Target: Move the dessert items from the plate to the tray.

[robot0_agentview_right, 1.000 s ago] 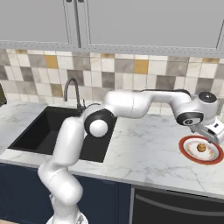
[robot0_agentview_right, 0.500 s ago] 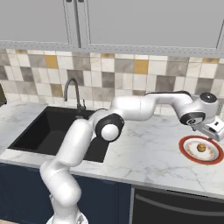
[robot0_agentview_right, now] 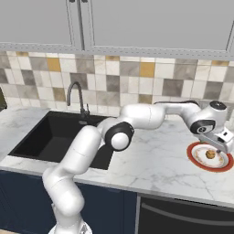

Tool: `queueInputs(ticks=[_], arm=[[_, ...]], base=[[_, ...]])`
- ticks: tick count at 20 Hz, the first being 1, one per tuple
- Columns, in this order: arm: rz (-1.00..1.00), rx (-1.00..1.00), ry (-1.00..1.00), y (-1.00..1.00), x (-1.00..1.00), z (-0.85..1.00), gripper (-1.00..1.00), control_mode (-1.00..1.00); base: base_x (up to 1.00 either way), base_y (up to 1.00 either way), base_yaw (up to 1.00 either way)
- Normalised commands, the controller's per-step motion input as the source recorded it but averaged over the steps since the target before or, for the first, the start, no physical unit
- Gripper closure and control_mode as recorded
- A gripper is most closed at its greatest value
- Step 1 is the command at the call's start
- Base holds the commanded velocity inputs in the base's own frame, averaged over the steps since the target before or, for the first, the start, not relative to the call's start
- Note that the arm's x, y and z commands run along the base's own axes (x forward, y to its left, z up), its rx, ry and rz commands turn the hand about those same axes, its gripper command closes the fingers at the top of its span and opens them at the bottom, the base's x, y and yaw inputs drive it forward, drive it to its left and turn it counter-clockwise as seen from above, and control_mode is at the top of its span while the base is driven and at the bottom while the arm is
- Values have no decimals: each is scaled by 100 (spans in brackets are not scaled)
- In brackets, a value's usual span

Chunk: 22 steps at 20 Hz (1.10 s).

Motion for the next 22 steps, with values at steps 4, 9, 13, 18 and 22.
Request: queueInputs(ticks=[4, 9, 13, 18, 22], arm=[[0, 0, -1, -24, 21, -28, -100, -100], [0, 0, 0, -27, 7, -13, -100, -100], [0, 0, 0, 0, 5, -9, -100, -100], [0, 2, 0, -1, 15, -28, -100, -100], [0, 1, 0, -3, 9, -26, -100, -100]], base=[[0, 0, 0], [0, 0, 0], [0, 0, 0], [0, 0, 0], [0, 0, 0]])
